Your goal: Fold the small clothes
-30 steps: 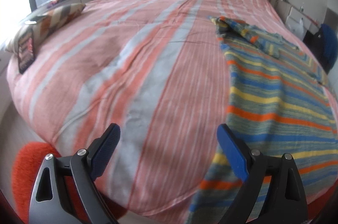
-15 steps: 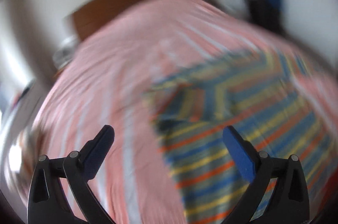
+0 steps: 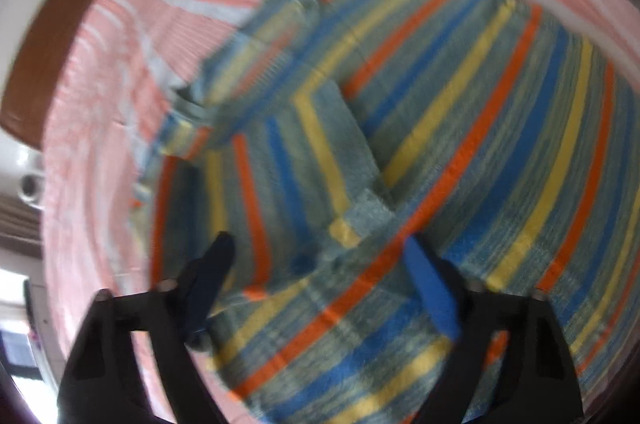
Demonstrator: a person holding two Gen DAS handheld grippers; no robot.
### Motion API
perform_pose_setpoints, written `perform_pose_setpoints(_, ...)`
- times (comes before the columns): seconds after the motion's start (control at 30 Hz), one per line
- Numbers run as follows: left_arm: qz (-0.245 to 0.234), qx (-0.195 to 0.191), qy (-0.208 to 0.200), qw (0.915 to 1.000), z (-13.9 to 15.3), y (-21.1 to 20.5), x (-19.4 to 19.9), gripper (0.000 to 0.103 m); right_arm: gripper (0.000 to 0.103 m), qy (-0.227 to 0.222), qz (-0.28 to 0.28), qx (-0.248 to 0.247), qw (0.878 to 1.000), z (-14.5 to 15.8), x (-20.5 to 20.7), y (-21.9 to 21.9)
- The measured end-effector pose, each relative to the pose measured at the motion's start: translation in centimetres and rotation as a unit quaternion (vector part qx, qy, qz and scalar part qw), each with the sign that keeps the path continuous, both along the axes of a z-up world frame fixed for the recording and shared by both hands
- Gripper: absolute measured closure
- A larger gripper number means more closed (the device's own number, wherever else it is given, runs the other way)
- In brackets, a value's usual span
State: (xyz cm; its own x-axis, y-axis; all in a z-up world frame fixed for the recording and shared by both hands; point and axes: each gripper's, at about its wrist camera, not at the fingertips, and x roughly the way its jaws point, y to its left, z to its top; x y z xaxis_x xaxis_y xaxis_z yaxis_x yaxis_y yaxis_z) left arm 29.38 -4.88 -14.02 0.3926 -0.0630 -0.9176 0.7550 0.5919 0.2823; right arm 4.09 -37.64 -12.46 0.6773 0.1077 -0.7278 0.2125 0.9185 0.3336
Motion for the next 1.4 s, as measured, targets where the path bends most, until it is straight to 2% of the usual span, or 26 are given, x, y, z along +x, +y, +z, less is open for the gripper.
perform_pose_setpoints(0.03, 0.008, -0.022, 0.026, 0.9994, -0.1, 0.3, 0.3, 0.037, 0.029, -0.002, 0.002, 0.000, 1.000, 0.0, -0.1, 0.1)
perform_pose_setpoints(0.1, 0.042, -0.063, 0.058, 0.9954, 0.4, 1.0, 1.2, 0.097, 0.029, -0.004, 0.000, 0.006, 1.000, -0.2, -0.1, 0.0)
perform_pose_setpoints(0.13, 0.060, -0.071, 0.052, 0.9943, 0.8, 1.4, 1.5, 0.096, 0.029, -0.005, -0.001, 0.007, 1.000, -0.2, -0.2, 0.0)
perform_pose_setpoints(0.2, 0.102, -0.116, 0.041, 0.9871, 2.5, 3.3, 2.2, 0.097, 0.029, -0.007, 0.003, 0.001, 1.000, -0.3, -0.3, 0.1)
perform_pose_setpoints(0.27, 0.177, -0.185, 0.018, 0.9665, 5.1, 7.2, 2.9, 0.097, 0.029, -0.007, 0.006, -0.009, 1.000, -0.2, -0.3, 0.4)
perform_pose_setpoints(0.3, 0.243, -0.228, -0.006, 0.9429, 6.8, 10.8, 3.1, 0.097, 0.029, -0.008, 0.007, -0.011, 1.000, -0.2, -0.3, 0.5)
perform_pose_setpoints(0.33, 0.290, -0.250, -0.024, 0.9235, 7.7, 13.4, 3.0, 0.097, 0.029, -0.009, 0.008, -0.011, 1.000, -0.2, -0.4, 0.5)
perform_pose_setpoints(0.4, 0.421, -0.286, -0.069, 0.8580, 8.9, 20.6, 2.2, 0.097, 0.029, -0.012, 0.008, -0.011, 1.000, -0.3, -0.5, 0.5)
perform_pose_setpoints(0.43, 0.478, -0.285, -0.086, 0.8264, 9.0, 23.7, 1.6, 0.097, 0.029, -0.013, 0.008, -0.012, 1.000, -0.3, -0.6, 0.5)
perform_pose_setpoints(0.47, 0.513, -0.278, -0.096, 0.8065, 8.9, 25.4, 1.2, 0.097, 0.029, -0.013, 0.008, -0.012, 1.000, -0.4, -0.6, 0.5)
perform_pose_setpoints(0.5, 0.557, -0.264, -0.107, 0.7802, 8.5, 27.7, 0.2, 0.097, 0.028, -0.013, 0.009, -0.013, 1.000, -0.5, -0.5, 0.6)
perform_pose_setpoints(0.53, 0.593, -0.247, -0.110, 0.7586, 7.7, 29.7, -0.7, 0.097, 0.027, -0.013, 0.009, -0.015, 1.000, -0.5, -0.6, 0.6)
perform_pose_setpoints(0.6, 0.629, -0.226, -0.105, 0.7362, 6.1, 32.1, -2.2, 0.098, 0.025, -0.014, 0.011, -0.020, 1.000, -0.6, -0.5, 0.9)
perform_pose_setpoints(0.63, 0.638, -0.225, -0.097, 0.7296, 5.5, 32.8, -2.6, 0.098, 0.024, -0.014, 0.012, -0.024, 1.000, -0.6, -0.5, 1.0)
perform_pose_setpoints(0.73, 0.649, -0.230, -0.076, 0.7217, 3.7, 33.6, -3.8, 0.098, 0.022, -0.014, 0.016, -0.036, 0.999, -0.7, -0.5, 1.4)
perform_pose_setpoints(0.83, 0.652, -0.224, -0.076, 0.7202, 2.9, 33.4, -4.0, 0.099, 0.022, -0.014, 0.016, -0.039, 0.999, -0.8, -0.6, 1.4)
perform_pose_setpoints(0.93, 0.651, -0.211, -0.075, 0.7250, 2.1, 33.5, -4.2, 0.099, 0.022, -0.012, 0.017, -0.042, 0.999, -0.9, -0.6, 1.5)
perform_pose_setpoints(1.03, 0.661, -0.200, -0.073, 0.7197, 1.0, 33.9, -4.5, 0.099, 0.021, -0.011, 0.019, -0.049, 0.999, -1.0, -0.6, 1.8)
perform_pose_setpoints(1.27, 0.669, -0.178, -0.070, 0.7183, -0.8, 34.5, -3.8, 0.099, 0.020, -0.009, 0.021, -0.059, 0.998, -1.2, -0.5, 1.8)
perform_pose_setpoints(1.33, 0.670, -0.188, -0.073, 0.7142, -0.7, 34.5, -4.1, 0.097, 0.020, -0.009, 0.022, -0.059, 0.998, -1.2, -0.5, 1.7)
perform_pose_setpoints(1.4, 0.666, -0.219, -0.068, 0.7098, -0.1, 34.9, -4.9, 0.081, 0.020, -0.008, 0.022, -0.061, 0.998, -1.2, -0.4, 1.9)
